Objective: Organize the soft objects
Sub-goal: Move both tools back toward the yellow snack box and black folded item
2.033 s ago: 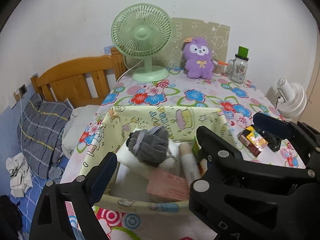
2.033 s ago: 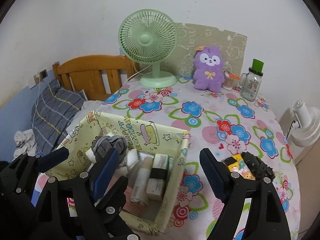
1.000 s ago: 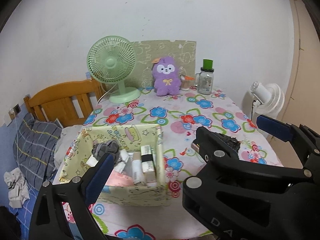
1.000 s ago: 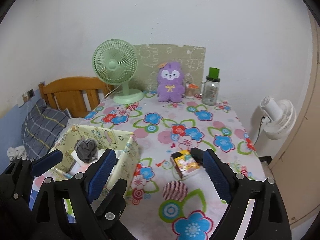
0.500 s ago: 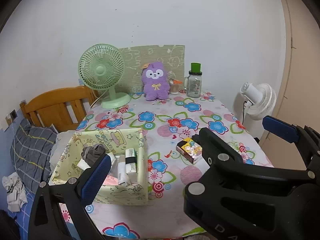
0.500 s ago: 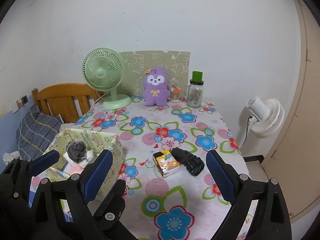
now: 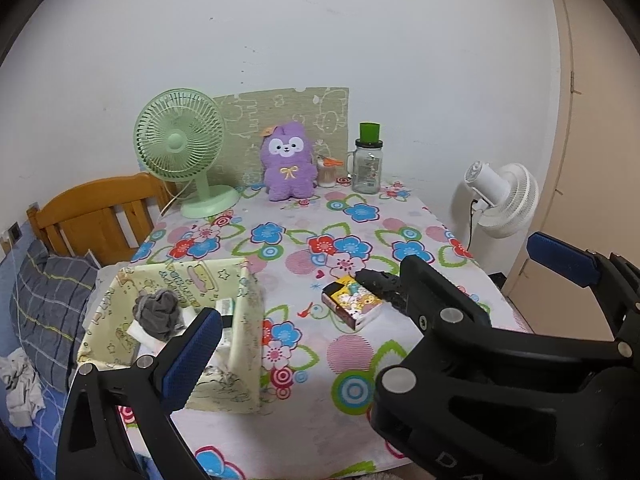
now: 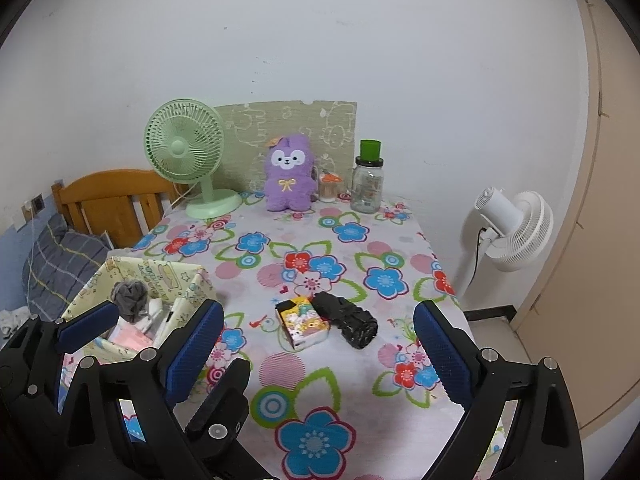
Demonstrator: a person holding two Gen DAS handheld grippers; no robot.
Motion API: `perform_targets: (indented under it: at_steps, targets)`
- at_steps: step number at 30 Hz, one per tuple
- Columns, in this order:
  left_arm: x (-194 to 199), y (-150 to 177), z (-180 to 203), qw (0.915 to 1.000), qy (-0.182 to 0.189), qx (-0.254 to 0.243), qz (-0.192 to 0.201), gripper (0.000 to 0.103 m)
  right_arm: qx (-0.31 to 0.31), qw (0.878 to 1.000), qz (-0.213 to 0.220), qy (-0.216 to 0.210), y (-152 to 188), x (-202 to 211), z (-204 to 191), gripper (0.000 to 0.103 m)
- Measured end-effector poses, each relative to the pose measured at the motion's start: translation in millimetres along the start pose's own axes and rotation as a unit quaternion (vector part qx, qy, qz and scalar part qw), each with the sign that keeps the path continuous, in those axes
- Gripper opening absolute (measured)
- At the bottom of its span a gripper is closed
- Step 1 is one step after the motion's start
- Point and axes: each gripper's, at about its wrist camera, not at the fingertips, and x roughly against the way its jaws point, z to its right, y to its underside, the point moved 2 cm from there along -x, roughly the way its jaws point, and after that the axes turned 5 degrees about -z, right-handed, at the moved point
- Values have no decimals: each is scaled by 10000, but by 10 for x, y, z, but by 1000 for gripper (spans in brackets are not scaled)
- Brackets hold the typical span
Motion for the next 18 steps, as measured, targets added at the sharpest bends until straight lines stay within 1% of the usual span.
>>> perform_targets:
  at_steps: [9, 18]
  targets:
    - [-137, -41, 132, 10000, 23, -2, -29, 103, -27, 10000, -70, -33, -22, -122, 170, 98]
    - [-391, -84, 213, 9999, 12, -41, -158, 103, -94, 9997, -228, -61, -14, -357, 303, 97]
